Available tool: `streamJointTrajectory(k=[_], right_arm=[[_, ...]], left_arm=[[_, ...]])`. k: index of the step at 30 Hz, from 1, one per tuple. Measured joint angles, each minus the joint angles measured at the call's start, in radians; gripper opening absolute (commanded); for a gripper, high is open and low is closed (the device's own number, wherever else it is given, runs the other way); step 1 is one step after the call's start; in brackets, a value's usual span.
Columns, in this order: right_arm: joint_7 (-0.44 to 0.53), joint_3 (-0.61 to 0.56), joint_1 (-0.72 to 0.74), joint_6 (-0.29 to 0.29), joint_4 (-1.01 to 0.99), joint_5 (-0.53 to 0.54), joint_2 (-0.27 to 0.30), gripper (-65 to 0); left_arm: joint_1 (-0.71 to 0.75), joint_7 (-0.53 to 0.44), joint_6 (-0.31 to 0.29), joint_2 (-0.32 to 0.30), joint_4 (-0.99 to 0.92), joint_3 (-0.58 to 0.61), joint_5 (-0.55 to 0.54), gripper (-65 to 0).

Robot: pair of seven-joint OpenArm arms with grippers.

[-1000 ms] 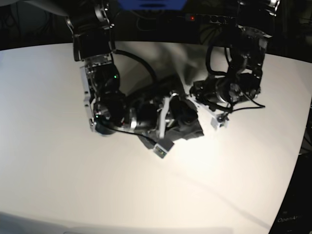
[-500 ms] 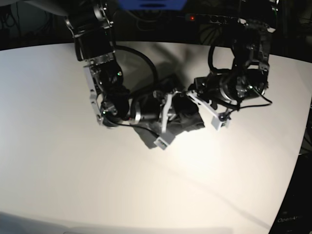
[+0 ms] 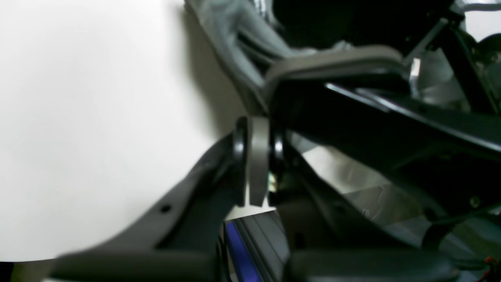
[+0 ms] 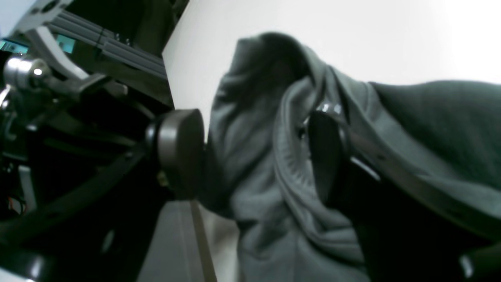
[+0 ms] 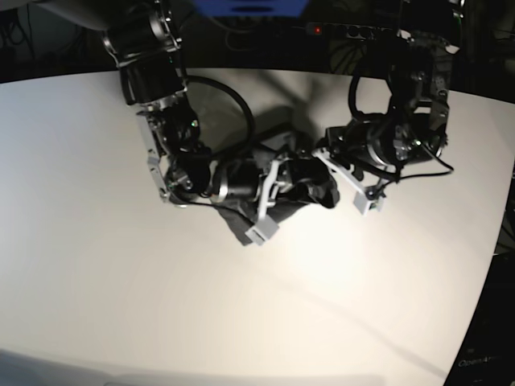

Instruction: Fold the T-shirt properly

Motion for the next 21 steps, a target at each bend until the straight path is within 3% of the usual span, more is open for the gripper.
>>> streamJointTrajectory(k=[4,13,21], right_arm=[[-0.013,0.0,0.012,-0.001,0.0,0.0,0.003,-22.5],[-0.079,0.002,0.005,0.005,0.0,0.0,0.033,-22.8],[-0.076,0.002,0.005,0.005,0.0,0.003,0.039,-22.6]], left_arm=[[0.0,0.003,0.005,0.0,0.025,-0.004,-0.023,-63.2],[-0.005,-0.015,0.0,0.001,0.047,-0.14,-0.341,-63.2],[-0.005,-0.011,0.003,-0.05,0.047,-0.186,-0.484,-63.2]])
